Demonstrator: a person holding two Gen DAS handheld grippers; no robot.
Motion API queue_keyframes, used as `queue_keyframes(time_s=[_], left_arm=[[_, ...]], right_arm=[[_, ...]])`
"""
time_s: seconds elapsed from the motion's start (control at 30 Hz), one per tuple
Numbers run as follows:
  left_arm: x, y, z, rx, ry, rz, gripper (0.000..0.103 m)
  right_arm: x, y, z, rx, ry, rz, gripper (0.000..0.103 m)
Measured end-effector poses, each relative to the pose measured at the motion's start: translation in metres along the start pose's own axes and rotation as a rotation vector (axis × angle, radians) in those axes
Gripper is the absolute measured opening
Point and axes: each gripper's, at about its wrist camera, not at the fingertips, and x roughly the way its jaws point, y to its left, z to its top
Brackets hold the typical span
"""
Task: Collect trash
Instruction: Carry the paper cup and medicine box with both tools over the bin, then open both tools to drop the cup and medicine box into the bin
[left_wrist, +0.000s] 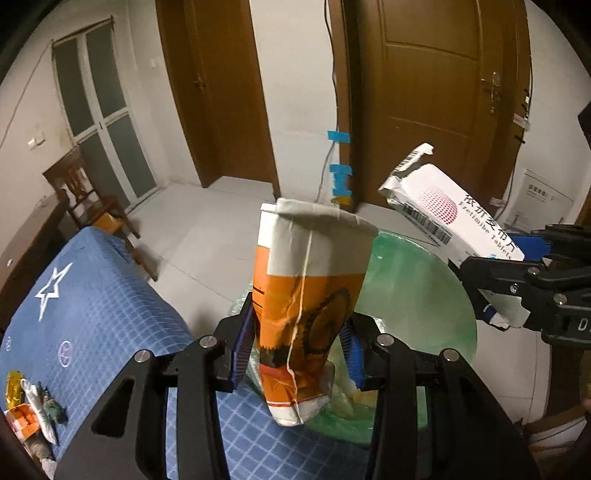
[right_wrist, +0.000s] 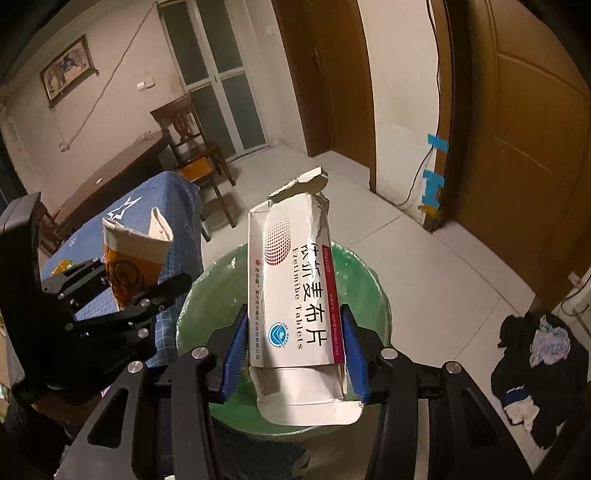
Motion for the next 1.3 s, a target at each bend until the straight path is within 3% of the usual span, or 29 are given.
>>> queue_keyframes(time_s=[1.1,1.13,1.23,1.3], left_arm=[[0.021,-0.006,-0.001,0.020,0.037,-0.024,0.042],[0.022,-0.005,-0.001,0.015,0.043,-0.026,0.046],[0.022,-0.002,-0.001,0.006,0.040,-0.023,0.078],[0.021,-0.001,-0.003,0.010,0.034,-0.020,0.078]], right_arm=[[0.029,0.008,0.003,0.003,0.037,-0.015,0.050],[0.030,0.008,0.003,-0.002,0.037,-0.017,0.053],[0.036,0.010,0.002,-0.006,0.035,-0.031,0.065],[0.039,0.008,0.000,0.002,0.038,-0.018,0.065]])
